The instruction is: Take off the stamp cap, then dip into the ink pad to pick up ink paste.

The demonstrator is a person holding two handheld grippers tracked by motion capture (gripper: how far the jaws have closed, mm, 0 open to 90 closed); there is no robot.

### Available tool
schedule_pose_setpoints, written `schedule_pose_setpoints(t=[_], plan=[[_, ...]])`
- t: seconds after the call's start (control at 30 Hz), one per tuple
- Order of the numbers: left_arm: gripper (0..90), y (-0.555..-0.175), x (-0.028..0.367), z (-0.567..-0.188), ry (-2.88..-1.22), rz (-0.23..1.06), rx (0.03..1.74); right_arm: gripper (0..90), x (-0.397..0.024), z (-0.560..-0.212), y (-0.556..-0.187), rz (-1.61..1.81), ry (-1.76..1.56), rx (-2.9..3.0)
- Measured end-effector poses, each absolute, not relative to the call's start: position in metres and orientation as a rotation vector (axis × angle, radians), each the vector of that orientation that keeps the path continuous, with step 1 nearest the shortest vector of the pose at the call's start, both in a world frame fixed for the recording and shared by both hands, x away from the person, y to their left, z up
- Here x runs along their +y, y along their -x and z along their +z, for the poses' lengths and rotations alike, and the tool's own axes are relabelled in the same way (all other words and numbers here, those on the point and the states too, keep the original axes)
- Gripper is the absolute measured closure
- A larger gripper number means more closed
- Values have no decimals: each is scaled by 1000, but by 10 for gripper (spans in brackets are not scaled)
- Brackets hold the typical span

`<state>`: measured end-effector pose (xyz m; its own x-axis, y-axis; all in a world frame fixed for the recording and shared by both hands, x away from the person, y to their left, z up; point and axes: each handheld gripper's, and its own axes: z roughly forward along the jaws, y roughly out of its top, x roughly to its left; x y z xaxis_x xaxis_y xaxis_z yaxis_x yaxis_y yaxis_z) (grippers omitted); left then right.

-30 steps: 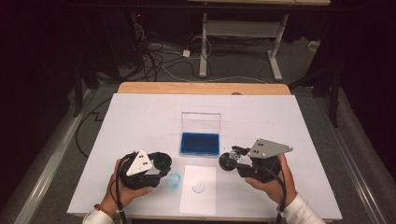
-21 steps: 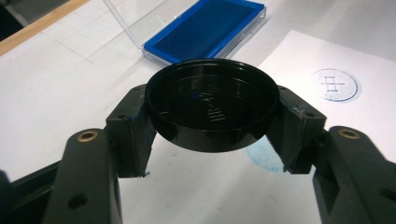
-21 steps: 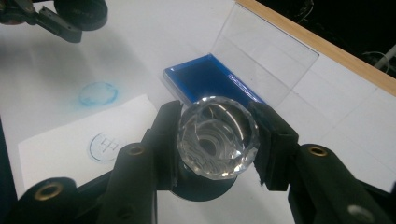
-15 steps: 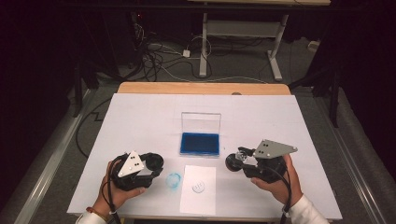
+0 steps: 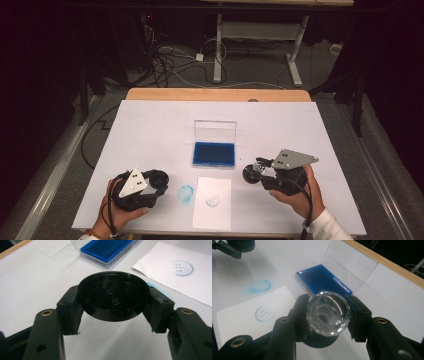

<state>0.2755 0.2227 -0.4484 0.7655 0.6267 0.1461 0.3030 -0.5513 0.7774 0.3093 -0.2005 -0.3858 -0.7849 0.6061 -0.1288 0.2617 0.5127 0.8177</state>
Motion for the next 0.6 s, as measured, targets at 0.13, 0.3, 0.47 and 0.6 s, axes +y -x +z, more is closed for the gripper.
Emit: schedule_pose_setpoints(t=[0.13,0.3,0.47,0.6], plan=[[369,-271,226,-452,-2185,525,703,575,-199,-386,-309,1166,-709,2361],[369,-269,228,-454,-2198,521,702,575,-196,-385,-311,1169,-709,2364],[368,-273,228,-456,-2203,510,704,575,-192,-383,-317,1175,-714,2362],[368,-274,230,-455,-2205,513,705,575,-185,-383,-322,1168,-704,2375]])
